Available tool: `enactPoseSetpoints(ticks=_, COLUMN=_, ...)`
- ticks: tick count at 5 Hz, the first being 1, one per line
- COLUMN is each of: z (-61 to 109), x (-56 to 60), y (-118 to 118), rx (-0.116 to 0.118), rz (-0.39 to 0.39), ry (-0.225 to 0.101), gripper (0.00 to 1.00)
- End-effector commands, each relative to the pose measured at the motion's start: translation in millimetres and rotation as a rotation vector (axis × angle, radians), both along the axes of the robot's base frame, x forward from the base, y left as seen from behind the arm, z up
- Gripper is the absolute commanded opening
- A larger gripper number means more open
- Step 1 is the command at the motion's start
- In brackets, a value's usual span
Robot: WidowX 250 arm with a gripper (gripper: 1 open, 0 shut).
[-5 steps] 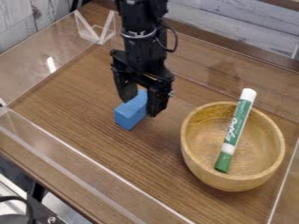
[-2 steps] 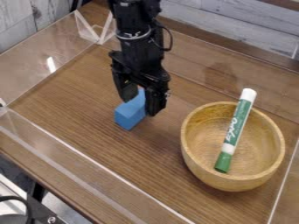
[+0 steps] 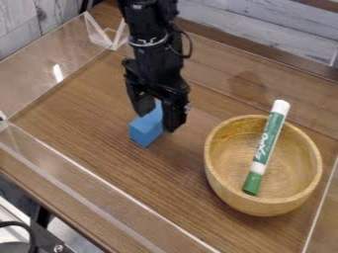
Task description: Put the blue block in the brown bowl
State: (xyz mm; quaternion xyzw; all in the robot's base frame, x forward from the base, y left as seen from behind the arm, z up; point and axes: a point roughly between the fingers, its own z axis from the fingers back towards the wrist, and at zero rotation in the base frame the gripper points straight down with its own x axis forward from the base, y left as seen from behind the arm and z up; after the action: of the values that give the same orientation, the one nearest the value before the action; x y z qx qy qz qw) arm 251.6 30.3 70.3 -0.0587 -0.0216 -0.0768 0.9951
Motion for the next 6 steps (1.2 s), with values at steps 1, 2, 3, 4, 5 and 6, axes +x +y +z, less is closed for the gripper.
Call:
enactPoseSetpoints(ticks=1, z=10.9, x=5.7, y=3.5, rx=0.003, rz=0.013, ry=-0.052, gripper=1.00)
enactPoseSetpoints(ticks=2, z=11.4, x=5.9, y=3.4, rx=0.001, rz=0.014, ry=-0.055, gripper=1.00)
enactPoseSetpoints(ticks=3, z=11.9, x=5.8, y=3.4, rx=-0.001, rz=0.015, ry=-0.058, gripper=1.00)
enactPoseSetpoints(ticks=4, z=12.4, x=5.9, y=3.3, rx=-0.002, rz=0.016, ry=-0.059, gripper=1.00)
enactPoseSetpoints(ticks=5, z=13.1, x=6.0, y=3.2, rx=-0.002, rz=0.018, ry=-0.060, gripper=1.00)
enactPoseSetpoints(ticks=6, z=8.4, x=5.6, y=5.6, rx=-0.004, rz=0.012, ry=-0.064, gripper=1.00)
